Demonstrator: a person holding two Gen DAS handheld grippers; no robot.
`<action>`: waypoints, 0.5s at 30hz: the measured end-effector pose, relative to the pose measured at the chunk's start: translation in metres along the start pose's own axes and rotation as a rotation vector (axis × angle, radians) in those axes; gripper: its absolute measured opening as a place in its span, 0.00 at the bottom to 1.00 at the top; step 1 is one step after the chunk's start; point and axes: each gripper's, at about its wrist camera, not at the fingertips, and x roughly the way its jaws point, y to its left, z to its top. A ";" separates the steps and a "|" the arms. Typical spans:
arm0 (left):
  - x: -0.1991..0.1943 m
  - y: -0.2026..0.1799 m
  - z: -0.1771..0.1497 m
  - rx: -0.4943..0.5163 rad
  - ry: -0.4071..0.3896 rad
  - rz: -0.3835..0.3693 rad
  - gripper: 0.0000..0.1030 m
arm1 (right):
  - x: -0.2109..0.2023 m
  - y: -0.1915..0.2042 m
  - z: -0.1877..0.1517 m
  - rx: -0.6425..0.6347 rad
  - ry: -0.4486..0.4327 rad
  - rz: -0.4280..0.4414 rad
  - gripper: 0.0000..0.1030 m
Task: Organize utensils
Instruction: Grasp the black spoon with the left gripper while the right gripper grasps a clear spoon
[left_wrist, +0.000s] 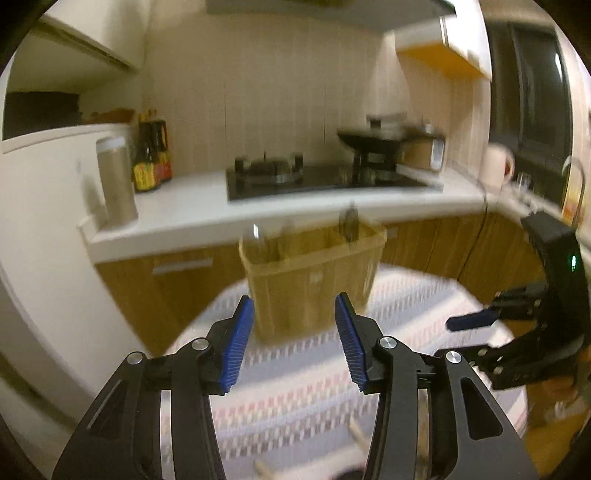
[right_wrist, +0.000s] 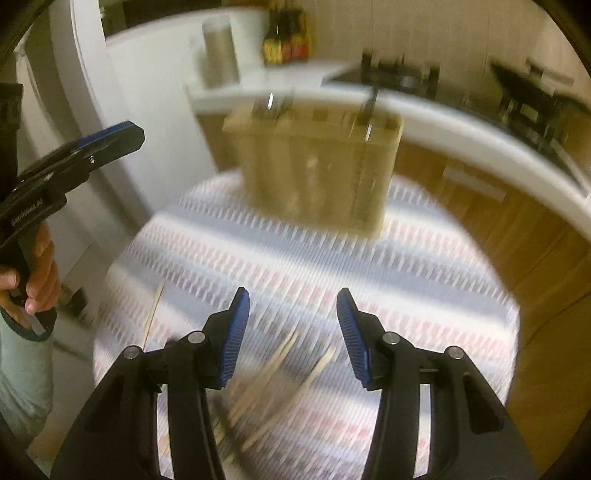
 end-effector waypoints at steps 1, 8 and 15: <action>0.000 -0.002 -0.006 0.007 0.026 0.006 0.43 | 0.005 0.000 -0.009 0.016 0.049 0.021 0.44; 0.005 -0.005 -0.055 -0.030 0.223 -0.035 0.43 | 0.020 0.009 -0.054 0.028 0.190 0.073 0.44; 0.013 -0.001 -0.092 -0.094 0.379 -0.089 0.43 | 0.029 0.028 -0.091 -0.017 0.289 0.077 0.36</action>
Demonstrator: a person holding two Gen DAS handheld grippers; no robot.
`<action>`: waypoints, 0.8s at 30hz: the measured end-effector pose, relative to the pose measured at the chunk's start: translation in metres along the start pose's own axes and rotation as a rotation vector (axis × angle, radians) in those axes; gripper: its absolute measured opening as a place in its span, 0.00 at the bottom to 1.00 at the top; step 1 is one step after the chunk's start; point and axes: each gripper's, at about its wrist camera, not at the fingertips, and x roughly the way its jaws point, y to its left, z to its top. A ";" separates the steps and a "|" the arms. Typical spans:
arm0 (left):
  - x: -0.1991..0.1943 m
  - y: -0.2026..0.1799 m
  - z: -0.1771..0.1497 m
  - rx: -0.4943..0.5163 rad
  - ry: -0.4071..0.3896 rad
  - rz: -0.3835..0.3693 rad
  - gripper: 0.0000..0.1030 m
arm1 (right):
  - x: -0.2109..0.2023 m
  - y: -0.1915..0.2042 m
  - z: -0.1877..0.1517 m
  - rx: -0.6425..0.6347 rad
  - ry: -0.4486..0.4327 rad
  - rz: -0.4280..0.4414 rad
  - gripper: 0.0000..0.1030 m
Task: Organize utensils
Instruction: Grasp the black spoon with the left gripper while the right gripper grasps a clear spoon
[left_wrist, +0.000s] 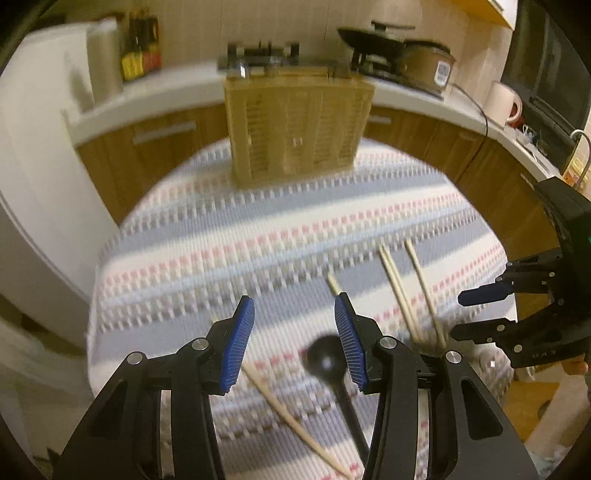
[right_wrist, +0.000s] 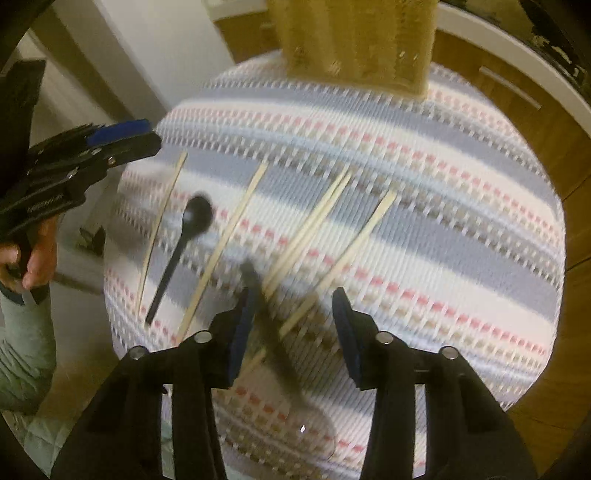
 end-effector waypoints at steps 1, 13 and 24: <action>0.004 0.002 -0.005 -0.007 0.030 -0.012 0.43 | 0.003 0.003 -0.004 -0.008 0.014 -0.003 0.36; 0.037 -0.016 -0.044 0.005 0.243 -0.131 0.40 | 0.029 0.030 -0.030 -0.093 0.116 -0.057 0.29; 0.056 -0.058 -0.050 0.168 0.263 0.014 0.34 | 0.036 0.040 -0.033 -0.143 0.141 -0.077 0.13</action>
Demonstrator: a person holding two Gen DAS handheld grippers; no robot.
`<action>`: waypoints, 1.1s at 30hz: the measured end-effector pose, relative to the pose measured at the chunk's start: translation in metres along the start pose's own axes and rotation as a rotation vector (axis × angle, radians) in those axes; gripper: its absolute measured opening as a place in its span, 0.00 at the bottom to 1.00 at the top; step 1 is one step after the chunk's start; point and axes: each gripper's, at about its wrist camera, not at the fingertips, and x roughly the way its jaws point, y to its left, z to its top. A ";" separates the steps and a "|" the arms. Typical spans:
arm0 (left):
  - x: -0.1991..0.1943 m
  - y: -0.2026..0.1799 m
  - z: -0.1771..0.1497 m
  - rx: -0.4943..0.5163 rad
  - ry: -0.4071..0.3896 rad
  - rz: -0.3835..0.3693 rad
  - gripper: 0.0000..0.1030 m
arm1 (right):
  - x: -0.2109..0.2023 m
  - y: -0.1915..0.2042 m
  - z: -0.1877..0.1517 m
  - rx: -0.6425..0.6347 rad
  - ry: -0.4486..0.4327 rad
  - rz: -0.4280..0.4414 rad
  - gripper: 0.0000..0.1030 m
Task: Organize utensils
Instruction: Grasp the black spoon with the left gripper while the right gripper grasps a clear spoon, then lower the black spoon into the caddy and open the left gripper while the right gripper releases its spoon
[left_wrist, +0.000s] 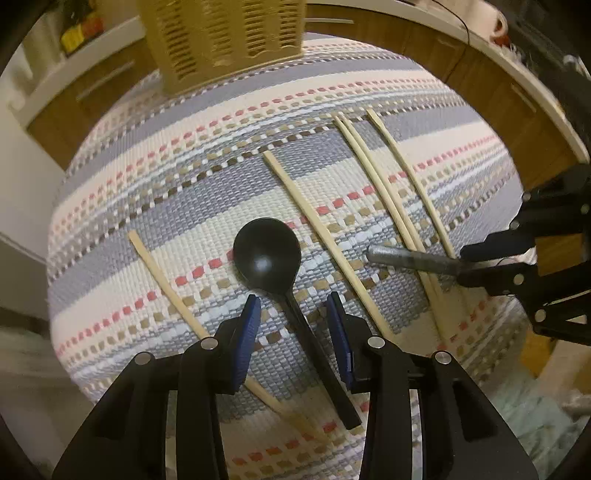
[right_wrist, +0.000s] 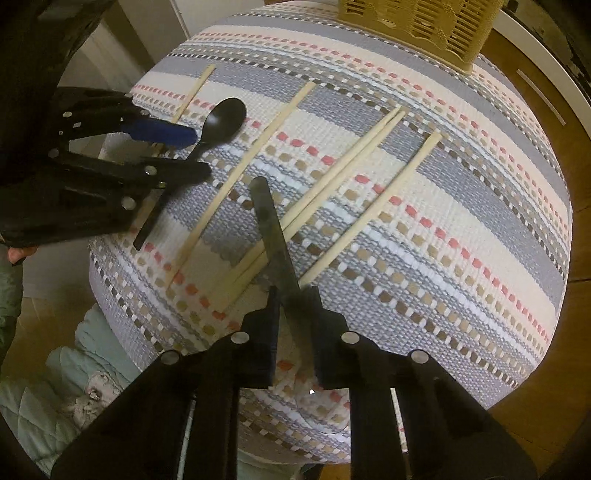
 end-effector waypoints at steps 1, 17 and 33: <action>0.000 -0.003 0.000 0.013 -0.003 0.014 0.33 | 0.001 0.001 0.000 0.002 -0.001 0.001 0.13; -0.015 0.000 0.011 -0.010 -0.133 -0.005 0.04 | -0.029 -0.025 0.014 0.109 -0.144 0.051 0.09; -0.106 0.035 0.045 -0.158 -0.523 -0.042 0.04 | -0.106 -0.064 0.031 0.159 -0.470 0.159 0.09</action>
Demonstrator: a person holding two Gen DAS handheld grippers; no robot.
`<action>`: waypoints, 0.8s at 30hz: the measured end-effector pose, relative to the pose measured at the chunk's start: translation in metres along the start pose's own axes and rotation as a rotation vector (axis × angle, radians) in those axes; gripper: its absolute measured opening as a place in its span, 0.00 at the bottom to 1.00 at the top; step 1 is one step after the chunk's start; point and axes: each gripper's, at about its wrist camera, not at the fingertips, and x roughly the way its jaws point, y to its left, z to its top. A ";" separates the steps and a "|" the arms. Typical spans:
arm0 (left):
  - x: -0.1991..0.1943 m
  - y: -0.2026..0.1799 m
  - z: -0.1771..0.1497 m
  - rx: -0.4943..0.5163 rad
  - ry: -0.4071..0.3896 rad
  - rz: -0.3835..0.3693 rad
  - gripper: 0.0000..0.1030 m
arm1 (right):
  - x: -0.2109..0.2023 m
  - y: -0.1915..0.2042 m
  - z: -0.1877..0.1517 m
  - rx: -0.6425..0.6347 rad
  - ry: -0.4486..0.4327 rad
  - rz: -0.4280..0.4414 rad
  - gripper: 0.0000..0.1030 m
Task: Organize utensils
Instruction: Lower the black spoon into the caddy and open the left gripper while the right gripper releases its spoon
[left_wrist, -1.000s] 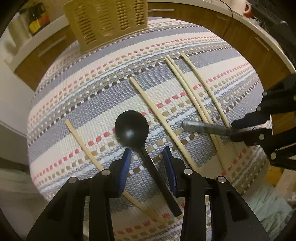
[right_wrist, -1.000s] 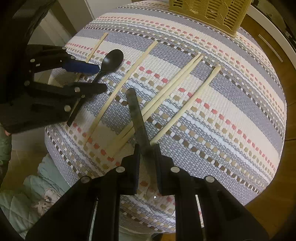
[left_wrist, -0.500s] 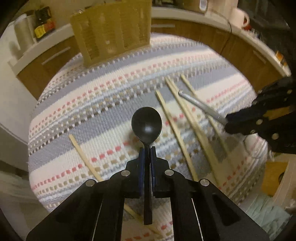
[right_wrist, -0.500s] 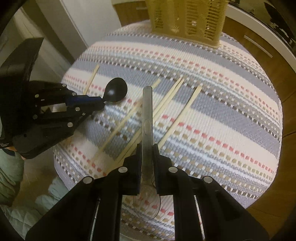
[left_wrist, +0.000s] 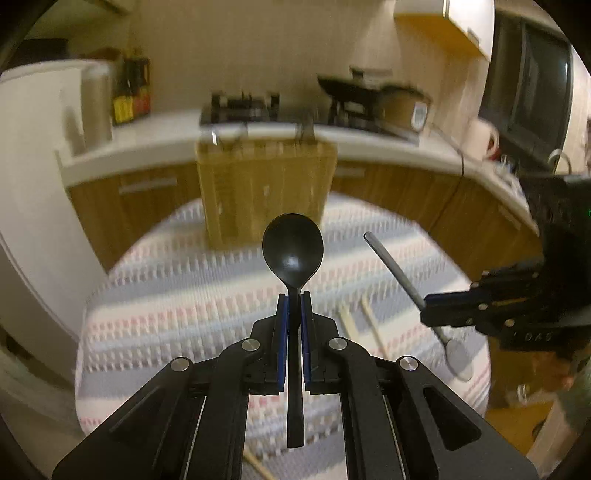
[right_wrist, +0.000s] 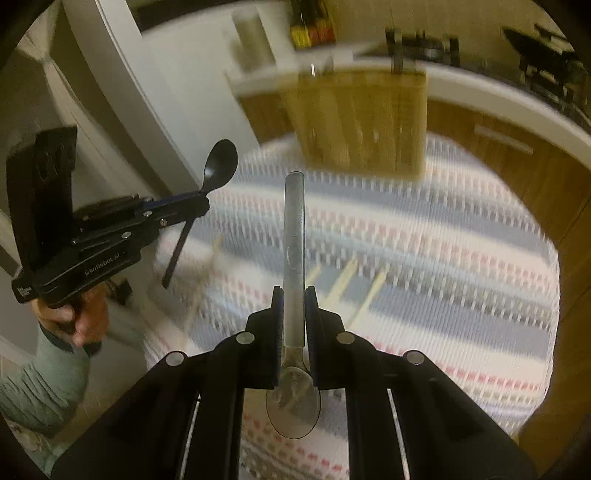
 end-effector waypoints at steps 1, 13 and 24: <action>-0.002 0.001 0.007 -0.003 -0.024 0.000 0.04 | -0.004 0.000 0.007 -0.003 -0.029 -0.001 0.09; -0.013 0.015 0.095 -0.030 -0.249 -0.011 0.04 | -0.027 -0.020 0.086 0.018 -0.256 -0.016 0.09; 0.026 0.040 0.153 -0.058 -0.355 -0.016 0.04 | -0.020 -0.046 0.159 -0.009 -0.449 -0.152 0.09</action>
